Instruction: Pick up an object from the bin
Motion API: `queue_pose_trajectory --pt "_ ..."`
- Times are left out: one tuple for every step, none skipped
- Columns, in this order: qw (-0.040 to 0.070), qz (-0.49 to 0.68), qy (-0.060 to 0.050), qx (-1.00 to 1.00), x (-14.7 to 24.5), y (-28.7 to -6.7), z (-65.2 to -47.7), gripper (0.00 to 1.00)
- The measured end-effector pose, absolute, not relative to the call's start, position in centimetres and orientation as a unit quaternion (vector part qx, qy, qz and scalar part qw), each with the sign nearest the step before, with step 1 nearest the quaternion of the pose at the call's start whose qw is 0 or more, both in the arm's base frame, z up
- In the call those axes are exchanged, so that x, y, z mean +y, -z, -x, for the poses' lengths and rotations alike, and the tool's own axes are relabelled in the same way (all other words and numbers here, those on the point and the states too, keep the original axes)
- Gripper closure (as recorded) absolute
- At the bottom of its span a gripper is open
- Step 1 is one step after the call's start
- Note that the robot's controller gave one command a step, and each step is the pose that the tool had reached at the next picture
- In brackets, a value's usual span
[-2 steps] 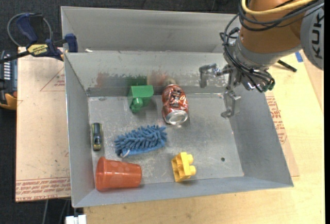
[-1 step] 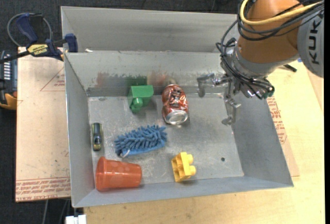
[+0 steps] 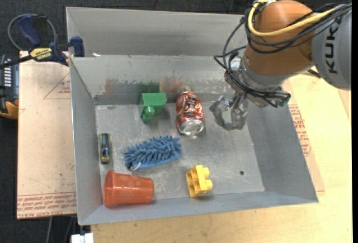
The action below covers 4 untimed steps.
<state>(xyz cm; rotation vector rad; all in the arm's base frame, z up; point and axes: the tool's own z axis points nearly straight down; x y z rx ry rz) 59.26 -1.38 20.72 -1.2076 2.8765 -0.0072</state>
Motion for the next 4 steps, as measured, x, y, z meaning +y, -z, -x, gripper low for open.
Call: queue_pose_trajectory --pt "0.011 0.387 0.002 0.922 -1.4 -20.7 -59.3 1.00" --pt "0.011 0.465 0.003 0.885 -3.6 -17.6 -59.4 1.00" --pt "0.012 0.393 0.002 0.920 1.5 -18.8 -58.8 1.00" --pt "0.011 0.453 0.002 0.891 -7.6 -16.4 -58.4 1.00"
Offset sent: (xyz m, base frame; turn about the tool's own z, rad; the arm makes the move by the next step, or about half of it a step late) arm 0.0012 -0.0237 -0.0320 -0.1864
